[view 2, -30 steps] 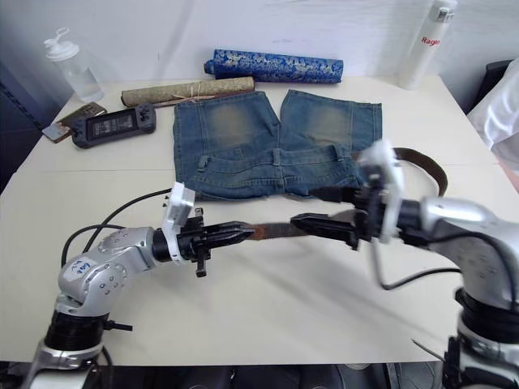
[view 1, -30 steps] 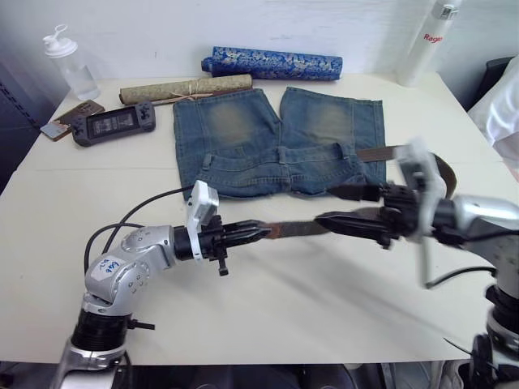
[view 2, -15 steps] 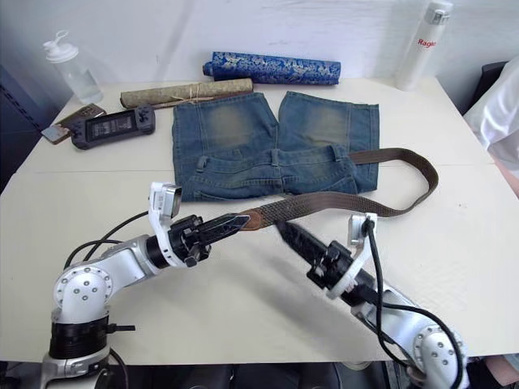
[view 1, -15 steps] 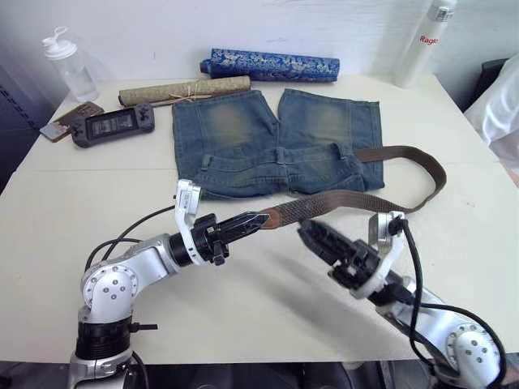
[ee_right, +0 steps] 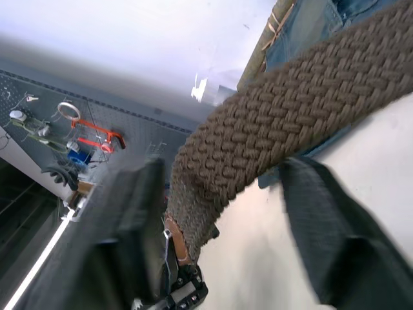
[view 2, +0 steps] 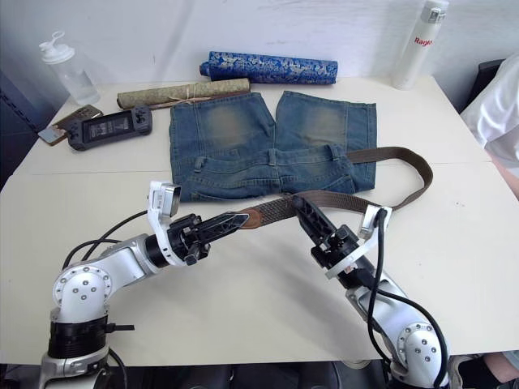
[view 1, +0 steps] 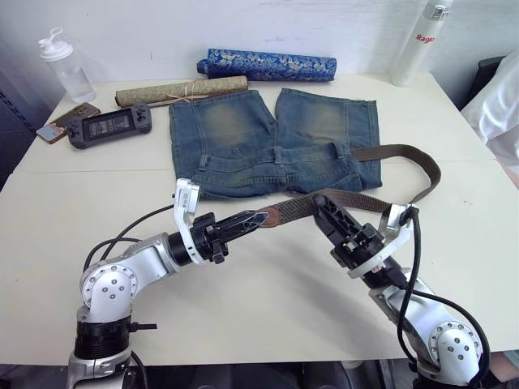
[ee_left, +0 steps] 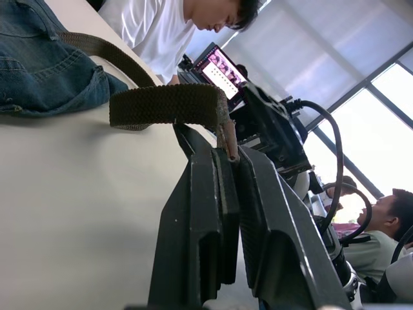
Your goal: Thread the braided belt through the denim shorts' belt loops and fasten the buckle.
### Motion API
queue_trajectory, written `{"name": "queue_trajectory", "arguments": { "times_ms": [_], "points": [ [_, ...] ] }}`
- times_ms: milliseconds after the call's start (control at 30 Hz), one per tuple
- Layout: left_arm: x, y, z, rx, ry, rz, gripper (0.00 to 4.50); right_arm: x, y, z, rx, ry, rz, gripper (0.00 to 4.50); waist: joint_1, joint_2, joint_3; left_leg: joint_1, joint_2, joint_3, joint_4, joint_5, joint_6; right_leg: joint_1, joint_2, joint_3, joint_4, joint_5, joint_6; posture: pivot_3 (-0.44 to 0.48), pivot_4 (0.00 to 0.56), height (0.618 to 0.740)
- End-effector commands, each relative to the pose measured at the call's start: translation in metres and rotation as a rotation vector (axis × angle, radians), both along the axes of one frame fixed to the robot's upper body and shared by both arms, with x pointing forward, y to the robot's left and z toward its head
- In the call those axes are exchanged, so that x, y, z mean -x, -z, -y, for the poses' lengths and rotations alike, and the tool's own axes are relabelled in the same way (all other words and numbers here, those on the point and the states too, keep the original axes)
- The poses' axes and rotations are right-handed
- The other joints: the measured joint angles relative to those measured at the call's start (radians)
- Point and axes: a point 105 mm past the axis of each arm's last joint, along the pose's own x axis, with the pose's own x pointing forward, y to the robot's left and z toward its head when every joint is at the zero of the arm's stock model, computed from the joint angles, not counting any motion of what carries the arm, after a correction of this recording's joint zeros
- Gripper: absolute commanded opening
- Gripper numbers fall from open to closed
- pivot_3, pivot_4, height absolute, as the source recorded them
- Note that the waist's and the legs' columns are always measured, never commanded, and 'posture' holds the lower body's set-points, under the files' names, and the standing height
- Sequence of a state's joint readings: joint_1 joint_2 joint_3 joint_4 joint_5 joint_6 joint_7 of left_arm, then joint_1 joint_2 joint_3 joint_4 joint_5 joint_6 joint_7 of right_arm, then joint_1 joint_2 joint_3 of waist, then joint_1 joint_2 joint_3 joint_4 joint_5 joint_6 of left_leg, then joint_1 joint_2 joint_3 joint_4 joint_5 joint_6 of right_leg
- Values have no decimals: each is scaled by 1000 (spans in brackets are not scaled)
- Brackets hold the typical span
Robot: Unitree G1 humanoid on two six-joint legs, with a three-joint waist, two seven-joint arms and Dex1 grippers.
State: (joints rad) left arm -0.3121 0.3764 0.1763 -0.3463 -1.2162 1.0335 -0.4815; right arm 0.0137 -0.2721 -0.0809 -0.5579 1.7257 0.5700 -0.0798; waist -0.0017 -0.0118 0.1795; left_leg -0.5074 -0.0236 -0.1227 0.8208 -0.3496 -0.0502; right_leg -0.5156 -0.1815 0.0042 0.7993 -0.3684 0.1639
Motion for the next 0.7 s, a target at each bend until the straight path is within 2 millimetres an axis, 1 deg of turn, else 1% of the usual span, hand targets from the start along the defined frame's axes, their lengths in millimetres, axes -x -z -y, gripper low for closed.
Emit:
{"name": "queue_trajectory", "arguments": {
  "times_ms": [33,67,100,167,200,233,267,300,333,400,433,533,633,667,700],
  "points": [
    [4,-11,3,-1,22,59,0,2,-7,-5,-19,-7,38,947,0,0,0,0,0,0,0,0,0,0,0,0,0,0,0,0,150,645],
    [5,-10,3,-2,22,59,0,2,-9,-4,-36,-2,46,304,0,0,0,0,0,0,0,0,0,0,0,0,0,0,0,0,150,645],
    [5,-10,2,-2,22,58,0,2,-10,-3,-46,1,51,130,0,0,0,0,0,0,0,0,0,0,0,0,0,0,0,0,150,645],
    [5,-10,2,-3,21,57,0,1,-12,-2,-61,9,56,130,0,0,0,0,0,0,0,0,0,0,0,0,0,0,0,0,150,645],
    [5,-9,1,-11,21,61,685,0,-14,0,-74,16,61,0,0,0,0,0,0,0,0,0,0,0,0,0,0,0,0,0,150,645],
    [5,-9,0,-13,13,63,896,-1,-15,2,-78,23,62,0,0,0,0,0,0,0,0,0,0,0,0,0,0,0,0,0,150,645],
    [6,-10,-1,-20,28,73,1539,-2,-15,4,-76,30,63,0,0,0,0,0,0,0,0,0,0,0,0,0,0,0,0,0,150,645],
    [7,-10,-1,-38,36,86,1821,-3,-14,4,-74,34,64,0,0,0,0,0,0,0,0,0,0,0,0,0,0,0,0,0,150,645],
    [7,-9,-3,-72,35,101,2260,-4,-14,6,-72,42,61,0,0,0,0,0,0,0,0,0,0,0,0,0,0,0,0,0,150,645],
    [6,-7,-8,-99,35,110,2627,-5,-14,9,-74,62,60,0,0,0,0,0,0,0,0,0,0,0,0,0,0,0,0,0,150,645],
    [5,-7,-12,-123,33,126,3086,-5,-14,11,-79,73,60,0,-1,0,0,0,0,0,0,0,0,0,0,0,0,0,-1,0,150,645],
    [3,-6,-23,-204,49,188,3086,-7,-15,21,-90,120,58,0,-1,1,0,0,0,0,0,0,0,0,0,0,1,-2,-3,0,150,645],
    [-19,13,-54,-496,5,364,3086,-12,-17,39,-104,218,48,0,0,3,1,0,0,0,0,0,0,-1,1,0,1,-4,-7,0,150,645],
    [-29,18,-60,-581,-6,428,3086,-13,-16,42,-105,235,45,0,0,3,1,0,0,1,0,0,0,-1,1,0,1,-5,-9,0,150,645],
    [-40,19,-62,-631,-32,485,3086,-13,-16,43,-106,241,43,0,3,4,1,0,0,1,0,0,0,-1,1,0,0,-5,-10,0,150,645]
  ]
}}
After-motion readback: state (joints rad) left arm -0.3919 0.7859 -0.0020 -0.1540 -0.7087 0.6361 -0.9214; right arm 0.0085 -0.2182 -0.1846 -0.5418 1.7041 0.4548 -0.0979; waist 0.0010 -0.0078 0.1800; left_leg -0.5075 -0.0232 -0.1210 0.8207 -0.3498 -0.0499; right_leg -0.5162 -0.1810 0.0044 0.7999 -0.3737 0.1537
